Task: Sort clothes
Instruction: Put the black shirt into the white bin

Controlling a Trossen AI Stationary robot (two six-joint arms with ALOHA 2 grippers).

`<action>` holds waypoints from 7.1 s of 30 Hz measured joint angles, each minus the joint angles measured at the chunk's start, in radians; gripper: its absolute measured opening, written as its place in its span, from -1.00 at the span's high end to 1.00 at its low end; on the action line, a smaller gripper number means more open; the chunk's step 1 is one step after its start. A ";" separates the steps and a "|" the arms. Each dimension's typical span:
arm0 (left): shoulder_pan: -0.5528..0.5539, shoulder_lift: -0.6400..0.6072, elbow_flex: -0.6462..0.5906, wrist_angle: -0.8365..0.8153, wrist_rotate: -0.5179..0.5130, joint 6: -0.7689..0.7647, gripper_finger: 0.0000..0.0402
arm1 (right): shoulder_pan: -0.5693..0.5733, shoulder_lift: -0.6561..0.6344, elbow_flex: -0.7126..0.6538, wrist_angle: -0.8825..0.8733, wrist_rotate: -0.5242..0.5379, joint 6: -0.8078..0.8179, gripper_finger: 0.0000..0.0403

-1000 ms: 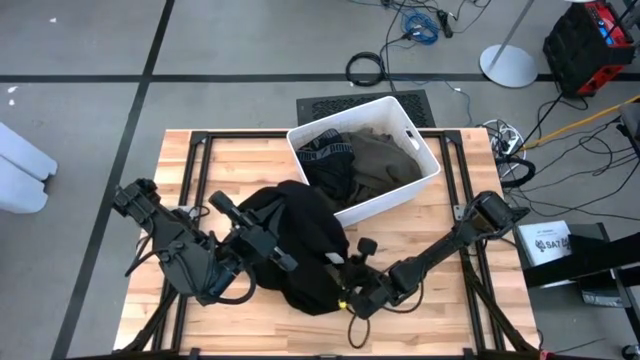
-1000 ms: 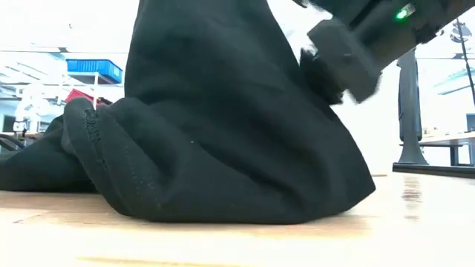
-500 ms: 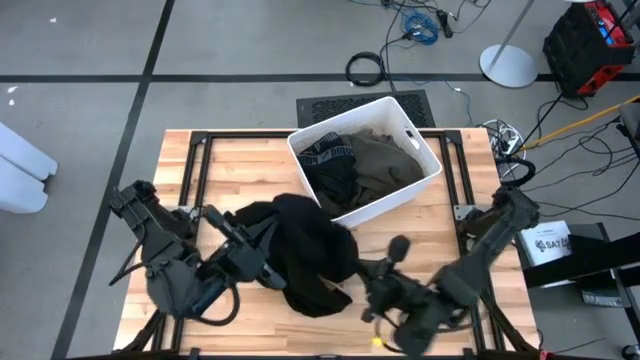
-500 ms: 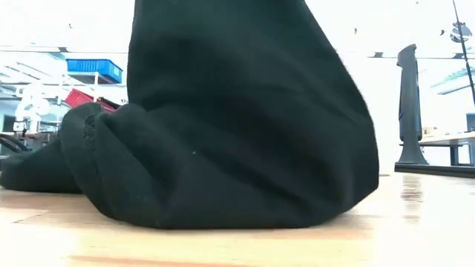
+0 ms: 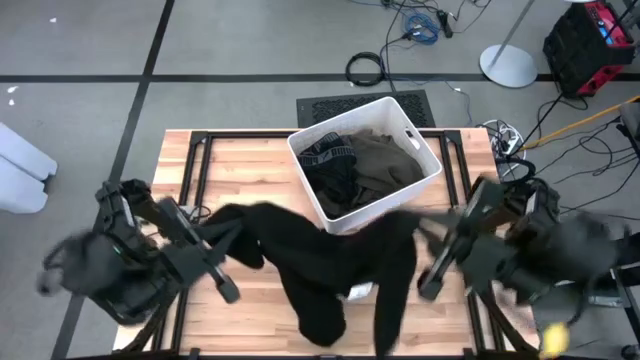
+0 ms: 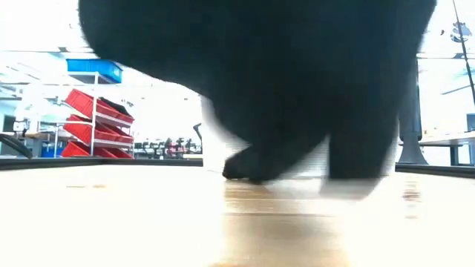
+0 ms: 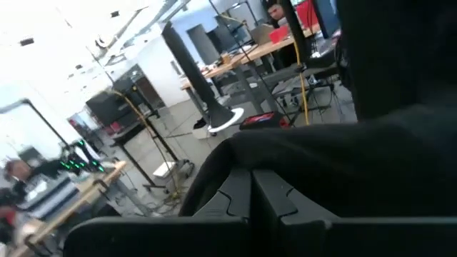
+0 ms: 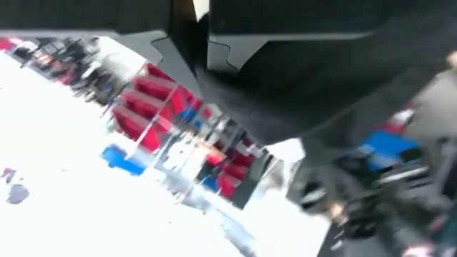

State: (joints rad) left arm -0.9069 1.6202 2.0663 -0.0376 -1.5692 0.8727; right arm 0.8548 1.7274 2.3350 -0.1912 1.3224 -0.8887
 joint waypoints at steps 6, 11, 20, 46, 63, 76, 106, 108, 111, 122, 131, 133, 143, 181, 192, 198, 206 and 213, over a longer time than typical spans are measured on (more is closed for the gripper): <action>0.039 -0.072 0.071 0.006 -0.001 0.006 1.00 | -0.084 -0.054 0.001 0.272 -0.157 -0.213 1.00; 0.079 -0.116 0.069 -0.006 -0.002 -0.002 1.00 | -0.147 -0.075 -0.002 0.173 -0.064 -0.162 1.00; 0.075 -0.123 0.069 -0.034 -0.002 -0.065 1.00 | -0.096 -0.103 0.000 0.067 -0.012 -0.080 1.00; -0.107 0.315 0.066 -0.697 0.003 -0.784 1.00 | 0.226 0.178 -0.049 -1.029 -0.121 1.358 1.00; 0.144 0.310 -0.136 -1.530 0.379 -1.771 1.00 | -0.042 0.097 -0.687 -1.186 -0.477 1.891 1.00; 0.310 0.308 -0.471 -1.446 0.705 -1.836 1.00 | -0.316 0.092 -0.989 -0.499 -0.913 1.495 1.00; 0.239 0.210 -0.406 -1.396 0.642 -1.919 0.19 | -0.241 0.079 -0.998 -0.533 -1.230 1.687 0.16; 0.205 0.203 -0.406 -1.375 0.544 -1.941 0.19 | -0.210 0.093 -0.997 -0.523 -1.151 1.688 0.16; 0.169 0.203 -0.406 -1.347 0.451 -1.941 0.19 | -0.181 0.117 -0.998 -0.507 -1.115 1.672 0.16; 0.133 0.198 -0.407 -1.324 0.447 -1.910 0.19 | -0.168 0.265 -0.998 -0.419 -1.127 1.627 0.16; 0.132 0.198 -0.407 -1.330 0.468 -1.911 0.18 | -0.179 0.350 -0.989 -0.441 -1.196 1.661 0.20; 0.132 0.198 -0.407 -1.330 0.470 -1.912 0.18 | -0.174 0.347 -0.987 -0.466 -1.196 1.683 0.31; 0.132 0.198 -0.407 -1.328 0.494 -1.915 0.18 | -0.125 0.232 -1.007 -0.696 -1.220 1.787 0.93; 0.192 0.198 -0.414 -1.312 0.653 -2.036 0.19 | -0.498 0.250 -0.850 -0.099 -1.068 1.108 1.00; 0.265 0.198 -0.637 -1.305 0.637 -2.154 0.19 | -0.500 0.247 -0.850 -0.092 -1.068 1.082 1.00; 0.299 0.198 -0.804 -1.231 0.725 -2.176 0.19 | -0.521 0.248 -0.850 -0.094 -1.117 1.071 0.99; 0.332 0.113 -1.098 -0.693 0.926 -1.935 0.19 | -0.548 0.249 -0.850 -0.096 -1.180 1.082 0.99; 0.366 0.075 -1.290 -0.195 1.089 -1.771 0.19 | -0.565 0.249 -0.850 -0.100 -1.195 1.084 0.99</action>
State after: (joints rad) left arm -0.5412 1.6948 0.7761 -0.2324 -0.4806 -0.8979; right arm 0.2898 1.9766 1.4849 -0.2910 0.1270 0.1950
